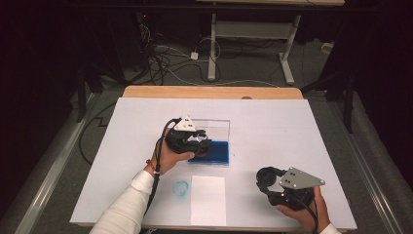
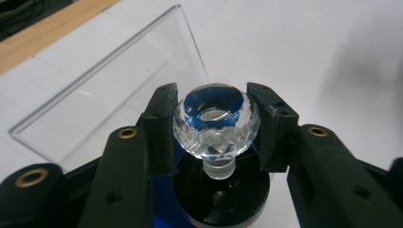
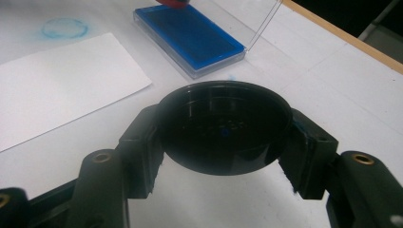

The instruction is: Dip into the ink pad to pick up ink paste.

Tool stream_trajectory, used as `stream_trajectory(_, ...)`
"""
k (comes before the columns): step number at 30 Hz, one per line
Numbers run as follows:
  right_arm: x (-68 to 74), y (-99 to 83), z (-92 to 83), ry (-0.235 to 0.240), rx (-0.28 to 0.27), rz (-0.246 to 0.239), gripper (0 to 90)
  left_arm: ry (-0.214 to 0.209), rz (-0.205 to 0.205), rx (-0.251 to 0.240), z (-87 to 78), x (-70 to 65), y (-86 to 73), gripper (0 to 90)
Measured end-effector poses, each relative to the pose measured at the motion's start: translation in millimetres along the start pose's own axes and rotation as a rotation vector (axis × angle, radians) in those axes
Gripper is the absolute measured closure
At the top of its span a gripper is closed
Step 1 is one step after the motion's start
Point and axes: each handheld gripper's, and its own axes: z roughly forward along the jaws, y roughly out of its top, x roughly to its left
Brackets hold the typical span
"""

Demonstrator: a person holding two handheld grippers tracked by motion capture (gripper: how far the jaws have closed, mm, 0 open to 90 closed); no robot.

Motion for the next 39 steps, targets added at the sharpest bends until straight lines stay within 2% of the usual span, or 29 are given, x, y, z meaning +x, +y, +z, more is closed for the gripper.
stream_trajectory(6, 1.1, 0.5, 0.5, 0.006, 0.002, -0.005, 38.5, -0.012, -0.021, -0.007, 7.4, 4.6, -7.7, 54.7)
stream_trajectory(9, 1.8, 0.7, 0.7, 0.004, 0.003, -0.007, 38.5, 0.006, -0.015, -0.006, 10.9, 6.0, -11.3, 54.7)
stream_trajectory(11, 1.8, 0.7, 0.5, 0.006, 0.002, -0.007, 38.5, -0.002, -0.016, -0.008, 12.9, 7.1, -13.9, 54.7)
stream_trajectory(13, 1.9, 0.9, 0.4, 0.006, 0.002, -0.007, 38.5, 0.014, -0.007, 0.000, 15.0, 6.6, -16.1, 54.7)
stream_trajectory(15, 2.6, 1.1, 0.6, 0.007, 0.003, -0.007, 38.5, 0.009, 0.000, 0.002, 16.5, 5.6, -17.7, 54.7)
stream_trajectory(19, 5.1, 2.4, 1.2, 0.006, 0.008, -0.022, 38.5, 0.009, -0.007, -0.003, 16.1, 6.8, -18.7, 54.7)
stream_trajectory(28, 7.1, 3.1, -0.2, 0.005, 0.007, -0.034, 38.5, 0.017, 0.010, 0.001, 11.2, 3.7, -25.9, 54.7)
stream_trajectory(33, 8.0, 3.5, 0.5, 0.008, 0.010, -0.036, 38.5, 0.024, 0.038, 0.012, 8.9, 1.4, -27.8, 54.6)
stream_trajectory(39, 9.0, 3.8, 0.7, 0.009, 0.012, -0.038, 38.5, 0.026, 0.038, 0.002, 8.5, 0.8, -30.1, 54.6)
